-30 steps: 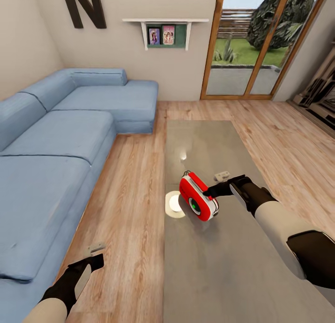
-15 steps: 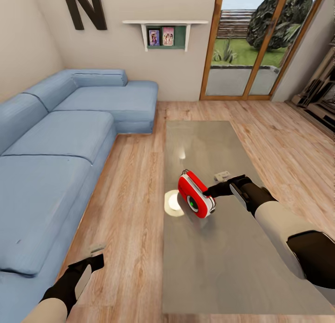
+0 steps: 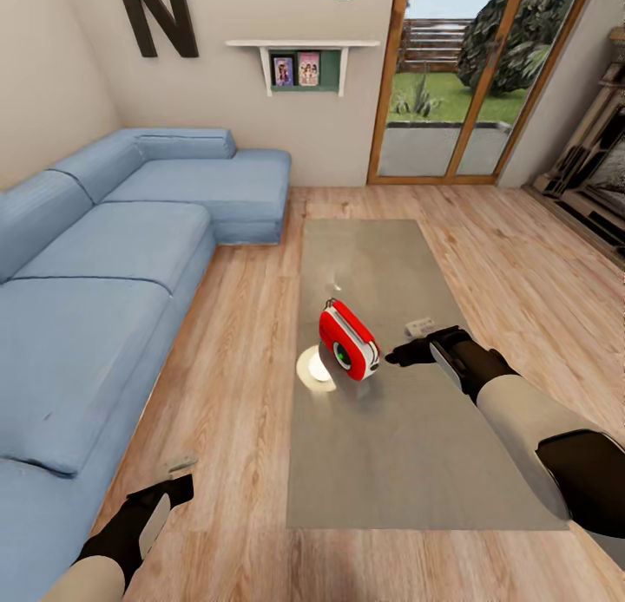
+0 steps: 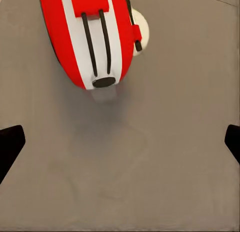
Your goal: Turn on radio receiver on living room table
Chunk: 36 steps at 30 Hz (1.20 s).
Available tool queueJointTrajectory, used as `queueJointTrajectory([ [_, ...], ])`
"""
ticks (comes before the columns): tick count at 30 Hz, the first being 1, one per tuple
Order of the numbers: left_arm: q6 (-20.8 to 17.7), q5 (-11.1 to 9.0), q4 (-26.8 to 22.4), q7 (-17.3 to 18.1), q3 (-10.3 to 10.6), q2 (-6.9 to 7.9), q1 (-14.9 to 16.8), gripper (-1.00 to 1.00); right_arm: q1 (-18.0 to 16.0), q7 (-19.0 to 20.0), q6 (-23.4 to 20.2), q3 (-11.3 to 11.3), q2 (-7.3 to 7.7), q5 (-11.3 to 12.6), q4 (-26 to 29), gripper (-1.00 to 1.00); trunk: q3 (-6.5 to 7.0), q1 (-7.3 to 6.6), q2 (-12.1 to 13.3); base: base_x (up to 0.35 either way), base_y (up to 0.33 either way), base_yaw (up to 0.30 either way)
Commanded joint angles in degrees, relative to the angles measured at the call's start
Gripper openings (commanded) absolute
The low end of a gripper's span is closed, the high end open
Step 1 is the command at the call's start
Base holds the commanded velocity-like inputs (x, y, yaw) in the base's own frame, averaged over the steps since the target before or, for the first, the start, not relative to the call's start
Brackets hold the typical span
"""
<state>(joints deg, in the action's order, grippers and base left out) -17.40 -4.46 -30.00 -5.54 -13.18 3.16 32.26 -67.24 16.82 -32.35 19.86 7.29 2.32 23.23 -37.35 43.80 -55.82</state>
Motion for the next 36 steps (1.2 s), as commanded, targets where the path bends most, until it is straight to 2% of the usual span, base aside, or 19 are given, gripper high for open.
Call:
queueJointTrajectory([
  [1, 0.0, 0.0, 0.0, 0.0, 0.0, 0.00, 0.0, -1.00, 0.0, -0.1, 0.0, 0.0, 0.00, 0.1, 0.0, 1.00, 0.01, -0.01, 0.0, -0.094, -0.048, 0.000],
  [12, 0.1, 0.1, 0.1, 0.1, 0.0, 0.09, 0.0, -1.00, 0.0, -0.1, 1.1, 0.0, 0.08, 0.4, -10.0, 1.00, 1.80, -2.20, 4.0, -0.010, -0.005, 0.000],
  [14, 0.1, 0.1, 0.2, 0.1, 0.0, 0.14, 0.0, -1.00, 0.0, -0.1, 4.3, 0.0, 0.09, 0.4, -12.6, 1.00, 2.16, -2.64, 4.8, 0.000, 0.000, 0.000],
  [17, 0.1, 0.1, 0.4, 0.1, 0.0, 0.05, 0.0, -1.00, 0.0, 0.4, 11.4, 0.0, 0.09, 0.5, -17.2, 1.00, 2.70, -3.30, 6.0, 0.000, 0.000, 0.000],
  [21, 0.1, 0.1, 0.5, 0.1, 0.0, 0.11, 0.0, -1.00, 0.0, 0.7, 14.6, -0.1, 0.09, 0.6, -21.9, 1.00, 3.42, -4.18, 7.6, 0.000, 0.000, 0.000],
  [24, 0.2, 0.1, 0.5, 0.2, 0.0, 0.13, 0.0, -1.00, 0.2, 1.1, 20.6, -0.1, 0.13, 0.6, -26.2, 1.00, 3.96, -4.84, 8.8, 0.000, 0.000, 0.000],
  [25, 0.4, 0.1, 0.5, 0.2, 0.0, 0.11, 0.0, -1.00, 1.5, 1.8, 23.0, -0.1, 0.21, 0.7, -27.0, 1.00, 4.13, -5.06, 9.2, 0.000, 0.000, 0.000],
  [28, 0.5, 0.1, 0.6, 0.2, 0.0, 0.10, 0.0, -1.00, 6.4, 4.0, 25.3, -0.1, 0.41, 0.6, -27.7, 1.00, 4.67, -5.72, 10.4, 0.000, 0.000, 0.000],
  [30, 0.5, 0.1, 0.6, 0.2, 0.0, 0.09, 0.0, -1.00, 10.7, 4.8, 26.5, -0.1, 1.27, 0.6, -27.8, 1.00, 5.03, -6.16, 11.2, 0.000, 0.000, 0.000],
  [36, 0.5, 0.1, 0.6, 0.2, 0.0, 0.04, 0.0, -1.00, 19.2, 5.2, 32.7, -0.1, 3.66, 0.6, -27.9, 1.00, 6.11, -7.47, 13.7, 0.000, 0.000, 0.000],
])
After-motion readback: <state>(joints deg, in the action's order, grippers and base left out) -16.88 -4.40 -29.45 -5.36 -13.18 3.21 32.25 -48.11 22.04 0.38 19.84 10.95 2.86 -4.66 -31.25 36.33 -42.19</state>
